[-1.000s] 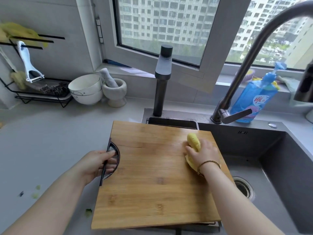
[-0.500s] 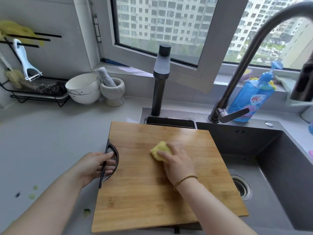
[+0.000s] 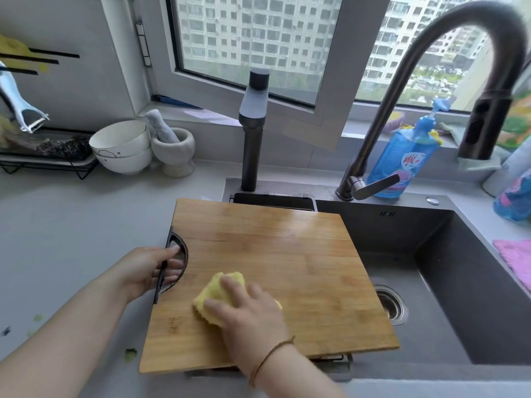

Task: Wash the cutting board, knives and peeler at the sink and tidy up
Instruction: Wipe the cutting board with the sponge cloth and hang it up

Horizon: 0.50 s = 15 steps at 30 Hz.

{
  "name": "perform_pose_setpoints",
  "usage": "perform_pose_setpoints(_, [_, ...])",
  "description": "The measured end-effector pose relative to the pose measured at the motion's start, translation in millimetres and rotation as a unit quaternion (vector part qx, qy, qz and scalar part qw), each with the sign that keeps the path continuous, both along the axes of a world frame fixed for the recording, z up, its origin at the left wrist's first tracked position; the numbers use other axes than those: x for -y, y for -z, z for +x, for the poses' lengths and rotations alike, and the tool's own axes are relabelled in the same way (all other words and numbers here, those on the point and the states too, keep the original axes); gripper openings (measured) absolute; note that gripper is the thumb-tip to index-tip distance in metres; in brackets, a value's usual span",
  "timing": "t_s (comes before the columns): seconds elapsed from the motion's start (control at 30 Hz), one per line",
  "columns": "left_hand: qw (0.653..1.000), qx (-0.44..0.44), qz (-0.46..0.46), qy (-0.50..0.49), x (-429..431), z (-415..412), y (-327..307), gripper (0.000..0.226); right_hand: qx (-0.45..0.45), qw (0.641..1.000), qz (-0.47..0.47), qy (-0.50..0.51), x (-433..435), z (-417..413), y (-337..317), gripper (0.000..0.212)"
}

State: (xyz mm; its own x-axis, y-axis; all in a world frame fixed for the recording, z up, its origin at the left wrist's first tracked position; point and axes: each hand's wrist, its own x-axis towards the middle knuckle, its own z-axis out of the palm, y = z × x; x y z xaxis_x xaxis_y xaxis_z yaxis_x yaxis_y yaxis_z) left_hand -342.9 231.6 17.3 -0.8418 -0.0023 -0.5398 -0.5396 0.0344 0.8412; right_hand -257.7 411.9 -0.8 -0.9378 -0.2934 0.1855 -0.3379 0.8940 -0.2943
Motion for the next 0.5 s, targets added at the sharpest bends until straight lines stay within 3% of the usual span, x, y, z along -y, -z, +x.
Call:
perform_pose_setpoints(0.1, [1.000, -0.006, -0.009, 0.004, 3, 2, 0, 0.022, 0.010, 0.999, -0.028, 0.031, -23, 2, 3, 0.035])
perform_pose_setpoints(0.17, [1.000, -0.006, -0.008, 0.003, 4, 4, 2, 0.023, 0.004, 0.988, 0.041, 0.150, -77, 1, 14, 0.041])
perform_pose_setpoints(0.27, [1.000, -0.002, -0.005, 0.004, 4, 5, 3, 0.024, 0.074, 0.935, 0.024, 0.346, -158, 17, 15, 0.038])
perform_pose_setpoints(0.33, [1.000, -0.004, -0.008, 0.004, 3, 4, 3, 0.025, 0.097, 0.905, 0.036, 0.412, -175, 28, 13, 0.036])
perform_pose_setpoints(0.4, [1.000, -0.005, -0.007, 0.000, 2, 1, 5, 0.026, 0.095, 0.904, 0.039, 0.414, -162, 24, 14, 0.035])
perform_pose_setpoints(0.5, [1.000, 0.007, -0.002, -0.014, 1, 2, 12, 0.026, -0.072, 0.957, -0.017, 0.282, -96, 9, 11, 0.045])
